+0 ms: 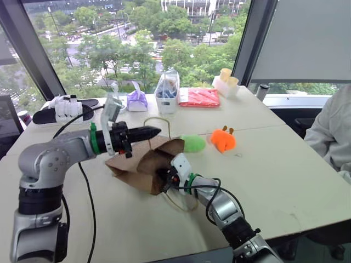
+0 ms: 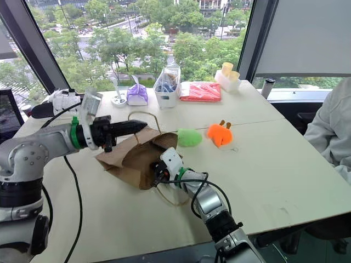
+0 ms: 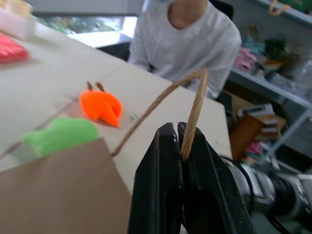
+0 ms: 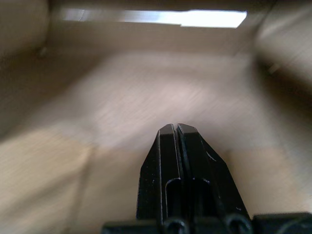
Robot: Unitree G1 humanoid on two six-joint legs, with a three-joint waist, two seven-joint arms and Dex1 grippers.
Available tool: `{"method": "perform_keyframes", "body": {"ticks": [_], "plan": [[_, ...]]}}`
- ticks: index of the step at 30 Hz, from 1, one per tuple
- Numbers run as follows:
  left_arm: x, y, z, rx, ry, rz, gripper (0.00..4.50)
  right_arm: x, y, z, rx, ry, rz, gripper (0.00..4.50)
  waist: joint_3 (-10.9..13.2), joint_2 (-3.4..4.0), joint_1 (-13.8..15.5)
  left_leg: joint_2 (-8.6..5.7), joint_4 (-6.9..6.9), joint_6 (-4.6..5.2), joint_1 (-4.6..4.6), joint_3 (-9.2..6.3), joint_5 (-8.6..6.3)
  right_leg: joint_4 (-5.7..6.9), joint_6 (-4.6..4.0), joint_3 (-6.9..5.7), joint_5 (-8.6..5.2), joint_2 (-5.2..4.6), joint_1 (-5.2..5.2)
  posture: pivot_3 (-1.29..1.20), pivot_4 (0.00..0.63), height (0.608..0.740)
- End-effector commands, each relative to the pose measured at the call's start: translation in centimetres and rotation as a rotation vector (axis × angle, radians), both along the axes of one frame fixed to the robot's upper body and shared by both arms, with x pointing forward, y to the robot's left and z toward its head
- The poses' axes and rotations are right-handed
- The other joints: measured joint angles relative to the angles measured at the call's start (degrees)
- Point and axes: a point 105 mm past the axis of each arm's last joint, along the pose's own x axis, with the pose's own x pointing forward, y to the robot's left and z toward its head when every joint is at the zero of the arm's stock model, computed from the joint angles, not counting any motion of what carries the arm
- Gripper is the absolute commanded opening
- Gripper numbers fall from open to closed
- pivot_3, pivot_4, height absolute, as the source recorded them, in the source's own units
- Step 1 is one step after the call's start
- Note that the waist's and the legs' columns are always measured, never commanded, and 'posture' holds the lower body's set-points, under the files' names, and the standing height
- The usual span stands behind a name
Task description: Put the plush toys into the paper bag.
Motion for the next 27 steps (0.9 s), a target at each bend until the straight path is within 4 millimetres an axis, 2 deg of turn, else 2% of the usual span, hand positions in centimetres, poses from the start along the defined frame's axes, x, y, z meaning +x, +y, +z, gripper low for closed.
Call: {"method": "perform_keyframes", "body": {"ticks": [1, 10, 21, 27], "plan": [[-0.8, -0.3, 0.6, 0.013, -0.050, -0.038, 0.07, -0.2, 1.2, 2.6, 0.062, -0.048, 0.056, 0.00, 0.0, -0.01, 0.0, 0.00, 0.01, 0.00, 0.01, 0.00, 0.00, 0.00, 0.00, 0.00, 0.00, 0.00, 0.01, 0.00, 0.150, 0.740], [-0.5, 0.1, 0.2, 0.025, -0.061, -0.016, 0.07, -1.8, 2.5, 2.7, 0.019, -0.044, 0.201, 0.00, 0.0, -0.01, -0.2, 0.00, -0.03, -0.01, 0.01, 0.00, 0.00, 0.00, -0.01, 0.00, 0.01, 0.01, -0.02, 0.00, 0.150, 0.740], [-1.7, 1.6, -2.8, 0.197, -0.085, -0.059, 0.07, -2.9, -1.3, 3.4, -0.050, -0.062, 0.202, 0.00, 0.0, 0.00, 0.1, 0.00, -0.02, 0.00, -0.02, 0.02, 0.00, -0.02, -0.02, 0.02, 0.01, 0.01, -0.03, 0.00, 0.150, 0.740], [-1.6, 1.3, -2.9, 0.186, -0.092, -0.060, 0.07, -3.7, -1.7, 4.9, -0.036, -0.058, 0.221, 0.00, 0.0, -0.01, 0.0, 0.03, -0.04, 0.00, 0.00, 0.03, 0.00, -0.01, -0.02, 0.03, 0.01, 0.02, -0.03, 0.00, 0.150, 0.740]]}}
